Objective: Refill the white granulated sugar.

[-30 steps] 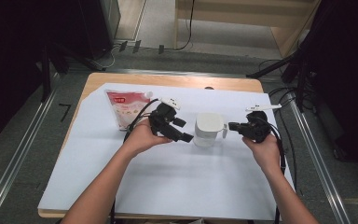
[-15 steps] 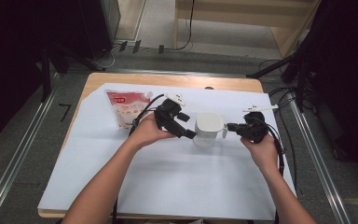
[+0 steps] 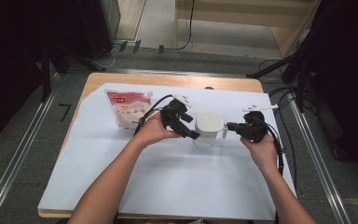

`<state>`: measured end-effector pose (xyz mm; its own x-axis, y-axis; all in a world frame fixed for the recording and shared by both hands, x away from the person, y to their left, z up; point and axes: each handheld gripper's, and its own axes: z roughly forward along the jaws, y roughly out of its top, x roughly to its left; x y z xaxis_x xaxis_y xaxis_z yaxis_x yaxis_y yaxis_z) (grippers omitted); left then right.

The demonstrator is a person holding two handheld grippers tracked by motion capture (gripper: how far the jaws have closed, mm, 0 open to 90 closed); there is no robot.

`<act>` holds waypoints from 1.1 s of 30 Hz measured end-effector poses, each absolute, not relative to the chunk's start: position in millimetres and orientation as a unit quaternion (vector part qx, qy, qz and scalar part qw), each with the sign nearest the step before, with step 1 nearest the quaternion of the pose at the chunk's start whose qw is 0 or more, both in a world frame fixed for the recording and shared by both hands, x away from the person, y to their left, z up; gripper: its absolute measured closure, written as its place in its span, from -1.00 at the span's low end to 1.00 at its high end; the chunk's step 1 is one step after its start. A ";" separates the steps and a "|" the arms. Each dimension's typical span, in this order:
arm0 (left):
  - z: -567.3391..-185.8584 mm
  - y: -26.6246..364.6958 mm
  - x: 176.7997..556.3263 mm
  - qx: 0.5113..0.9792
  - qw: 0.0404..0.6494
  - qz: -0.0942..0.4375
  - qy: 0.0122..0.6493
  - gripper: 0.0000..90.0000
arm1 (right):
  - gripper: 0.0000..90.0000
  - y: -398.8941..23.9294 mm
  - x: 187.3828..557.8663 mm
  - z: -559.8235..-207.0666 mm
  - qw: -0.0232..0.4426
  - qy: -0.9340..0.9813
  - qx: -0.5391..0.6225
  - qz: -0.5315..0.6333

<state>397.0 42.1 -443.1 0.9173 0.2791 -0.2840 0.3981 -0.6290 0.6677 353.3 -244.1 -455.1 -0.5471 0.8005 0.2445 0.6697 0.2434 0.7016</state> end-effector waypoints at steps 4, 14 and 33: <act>-447.0 37.7 400.2 0.899 0.387 -0.076 0.188 -0.68 | 1.00 -244.1 353.3 -455.2 0.082 0.783 0.469 0.399; -450.4 28.0 404.0 0.897 0.399 -0.077 0.176 -0.66 | 1.00 -243.2 352.8 -454.9 0.086 0.784 0.469 0.397; -436.8 23.6 404.1 0.905 0.384 -0.060 0.172 -0.61 | 1.00 -241.7 352.3 -454.8 0.091 0.784 0.469 0.396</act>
<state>404.1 23.6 -436.8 0.9333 0.2660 -0.2414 0.3585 -0.6461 0.6738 352.3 -241.7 -454.8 -0.5439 0.8076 0.2279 0.6627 0.2468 0.7071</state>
